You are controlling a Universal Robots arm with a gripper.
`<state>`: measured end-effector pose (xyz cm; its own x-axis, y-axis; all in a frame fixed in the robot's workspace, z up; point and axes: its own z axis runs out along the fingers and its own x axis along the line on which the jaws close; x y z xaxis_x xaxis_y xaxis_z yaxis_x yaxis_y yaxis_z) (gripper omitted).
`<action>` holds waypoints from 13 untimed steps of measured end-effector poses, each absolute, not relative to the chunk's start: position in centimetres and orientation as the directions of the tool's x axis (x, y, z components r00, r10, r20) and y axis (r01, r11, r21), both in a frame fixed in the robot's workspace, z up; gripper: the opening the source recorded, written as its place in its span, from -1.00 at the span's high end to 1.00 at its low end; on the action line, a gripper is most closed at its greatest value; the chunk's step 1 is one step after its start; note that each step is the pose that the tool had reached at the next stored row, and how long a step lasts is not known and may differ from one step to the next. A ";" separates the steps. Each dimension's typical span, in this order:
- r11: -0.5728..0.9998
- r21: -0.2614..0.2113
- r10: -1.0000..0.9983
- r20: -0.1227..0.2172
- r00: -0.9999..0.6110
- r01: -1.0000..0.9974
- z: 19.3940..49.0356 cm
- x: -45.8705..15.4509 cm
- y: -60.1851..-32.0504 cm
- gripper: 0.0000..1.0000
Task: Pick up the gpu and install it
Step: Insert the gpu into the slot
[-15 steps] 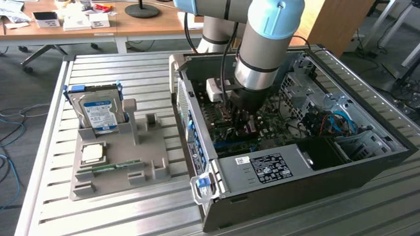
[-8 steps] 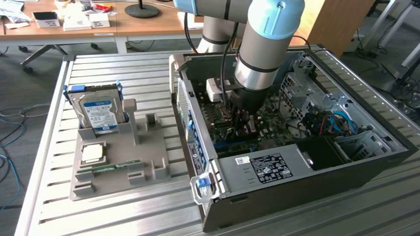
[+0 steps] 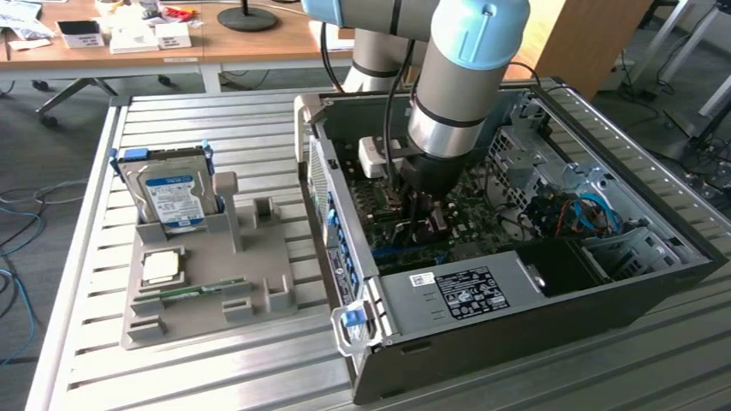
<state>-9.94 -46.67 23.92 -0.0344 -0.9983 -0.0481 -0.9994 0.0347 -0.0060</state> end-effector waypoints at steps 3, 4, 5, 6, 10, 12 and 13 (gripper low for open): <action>0.035 -0.006 -0.998 -0.048 -0.034 -0.999 23.9 -9.9 -46.6 0.08; 0.035 -0.006 -0.998 -0.048 -0.034 -0.999 23.9 -9.9 -46.6 0.08; 0.035 -0.006 -0.998 -0.048 -0.034 -0.999 23.9 -9.9 -46.5 0.08; 0.035 -0.006 -0.998 -0.048 -0.034 -0.999 24.0 -9.9 -46.5 0.08; 0.035 -0.006 -0.998 -0.048 -0.034 -0.999 24.0 -9.9 -46.4 0.08; 0.035 -0.006 -0.998 -0.048 -0.034 -0.999 24.0 -9.9 -46.4 0.08; 0.035 -0.006 -0.998 -0.048 -0.034 -0.999 24.0 -9.9 -46.4 0.08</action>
<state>-9.94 -46.43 24.02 -0.0344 -0.9982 -0.0482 -0.9994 0.0347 -0.0060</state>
